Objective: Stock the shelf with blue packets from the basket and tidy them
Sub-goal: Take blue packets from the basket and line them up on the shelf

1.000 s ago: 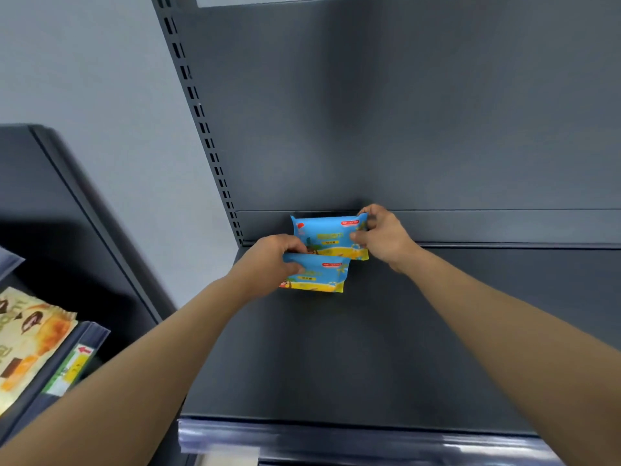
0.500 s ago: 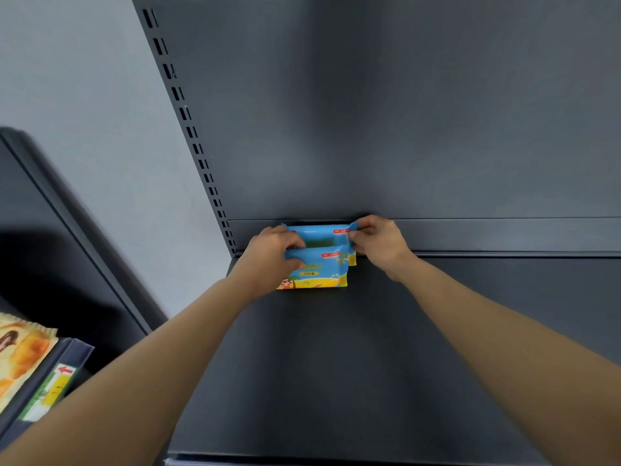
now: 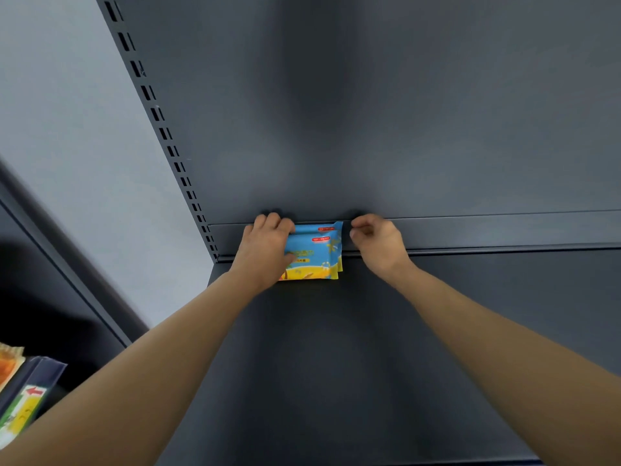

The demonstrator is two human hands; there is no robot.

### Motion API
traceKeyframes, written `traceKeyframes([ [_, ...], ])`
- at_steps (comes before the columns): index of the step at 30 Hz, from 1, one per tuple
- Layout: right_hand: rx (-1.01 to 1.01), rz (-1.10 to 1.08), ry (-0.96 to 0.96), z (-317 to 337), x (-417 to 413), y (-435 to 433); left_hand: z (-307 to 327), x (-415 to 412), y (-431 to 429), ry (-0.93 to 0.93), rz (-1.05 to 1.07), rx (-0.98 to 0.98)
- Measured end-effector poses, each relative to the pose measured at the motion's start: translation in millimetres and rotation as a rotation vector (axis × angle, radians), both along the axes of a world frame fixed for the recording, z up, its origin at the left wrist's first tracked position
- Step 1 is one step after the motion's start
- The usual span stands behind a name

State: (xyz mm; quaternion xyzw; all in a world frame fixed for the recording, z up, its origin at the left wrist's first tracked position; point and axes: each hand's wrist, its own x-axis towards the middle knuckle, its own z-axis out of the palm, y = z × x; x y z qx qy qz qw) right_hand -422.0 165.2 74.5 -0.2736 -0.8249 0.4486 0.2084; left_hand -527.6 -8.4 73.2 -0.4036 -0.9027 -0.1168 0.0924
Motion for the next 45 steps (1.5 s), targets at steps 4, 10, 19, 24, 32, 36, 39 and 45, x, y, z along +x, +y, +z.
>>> traceKeyframes([
  [4,0.077,0.039,0.002,8.1,14.5,-5.0,-4.3,6.3,-1.5,0.068,0.04,-0.031],
  [10,0.235,0.096,-0.065,24.0,40.6,-15.1,1.8,23.7,-5.1,0.061,0.052,-0.033],
  [19,0.881,0.1,-0.079,86.6,102.3,-28.5,72.3,93.4,6.1,0.184,-0.053,0.239],
  [24,1.057,0.009,0.033,132.0,166.1,-37.6,129.0,171.0,4.0,0.343,-0.107,0.375],
  [32,1.195,-0.084,0.211,163.0,332.1,-48.1,167.8,349.3,-9.5,0.398,-0.175,0.481],
  [36,1.203,-0.082,0.169,151.2,420.7,-40.8,153.3,441.6,-1.1,0.353,-0.24,0.473],
  [39,1.172,-0.044,0.077,130.8,473.9,-31.3,128.4,494.8,7.9,0.294,-0.274,0.446],
  [45,1.092,0.082,-0.151,66.4,533.6,-10.7,57.6,545.8,21.3,0.077,-0.343,0.256],
])
